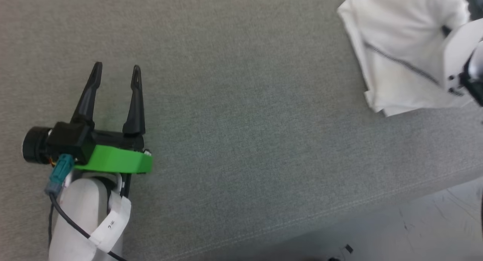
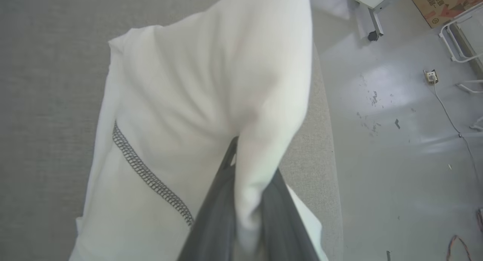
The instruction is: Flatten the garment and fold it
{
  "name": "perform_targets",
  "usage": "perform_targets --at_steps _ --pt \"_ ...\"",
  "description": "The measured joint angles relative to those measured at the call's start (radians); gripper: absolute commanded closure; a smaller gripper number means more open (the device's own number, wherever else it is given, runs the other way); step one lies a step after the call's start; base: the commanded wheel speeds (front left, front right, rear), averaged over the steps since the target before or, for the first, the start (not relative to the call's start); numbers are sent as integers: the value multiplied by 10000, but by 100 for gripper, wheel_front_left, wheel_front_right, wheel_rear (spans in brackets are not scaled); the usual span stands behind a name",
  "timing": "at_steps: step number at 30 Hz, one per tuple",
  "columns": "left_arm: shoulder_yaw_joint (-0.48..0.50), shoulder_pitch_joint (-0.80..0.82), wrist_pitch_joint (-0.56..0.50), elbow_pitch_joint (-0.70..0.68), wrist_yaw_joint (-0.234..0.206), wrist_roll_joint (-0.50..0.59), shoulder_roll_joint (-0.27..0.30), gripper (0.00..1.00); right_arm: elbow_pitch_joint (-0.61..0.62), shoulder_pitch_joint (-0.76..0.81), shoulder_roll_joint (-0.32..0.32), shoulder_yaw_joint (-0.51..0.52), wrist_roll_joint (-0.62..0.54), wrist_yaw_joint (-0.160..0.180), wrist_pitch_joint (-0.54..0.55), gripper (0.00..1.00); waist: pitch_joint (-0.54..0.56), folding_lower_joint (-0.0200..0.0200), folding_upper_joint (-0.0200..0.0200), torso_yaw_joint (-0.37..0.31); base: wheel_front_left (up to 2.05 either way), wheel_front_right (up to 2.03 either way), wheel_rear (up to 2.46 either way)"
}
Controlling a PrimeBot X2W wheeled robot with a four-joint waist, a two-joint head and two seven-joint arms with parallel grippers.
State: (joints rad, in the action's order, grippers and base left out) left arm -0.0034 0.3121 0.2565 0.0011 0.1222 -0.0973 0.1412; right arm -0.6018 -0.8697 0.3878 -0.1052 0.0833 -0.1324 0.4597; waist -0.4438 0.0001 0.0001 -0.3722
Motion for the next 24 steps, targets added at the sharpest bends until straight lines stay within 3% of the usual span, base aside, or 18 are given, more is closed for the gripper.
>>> perform_targets --at_steps 9,14,15,16,17,24 --pt "-71 169 -362 -706 -2 96 337 0 -1197 -894 623 1532 -1066 -2 -1009 100 -1132 1 0 94 0 0 0" --pt "-84 166 -439 -830 -15 96 410 0 -1712 -1033 639 2644 -1709 -2 -1346 100 -1361 1 0 460 0 0 0" --pt "-79 162 -439 -830 -17 94 414 0 -1756 -1035 627 2792 -1854 -2 -1438 82 -1371 1 0 516 0 0 0" --pt "-79 157 -439 -815 -38 88 416 0 -1827 -1035 625 2895 -2090 -2 -1496 6 -1367 1 0 580 0 0 0" --pt "-73 149 -437 -796 -48 84 414 0 -1885 -1034 604 3012 -2268 -2 -1557 0 -1338 1 0 624 0 0 0" --pt "-96 -96 -240 -267 -150 -125 207 0 -1902 -866 437 3557 -3106 -2 -2205 0 -710 0 0 761 0 0 0"
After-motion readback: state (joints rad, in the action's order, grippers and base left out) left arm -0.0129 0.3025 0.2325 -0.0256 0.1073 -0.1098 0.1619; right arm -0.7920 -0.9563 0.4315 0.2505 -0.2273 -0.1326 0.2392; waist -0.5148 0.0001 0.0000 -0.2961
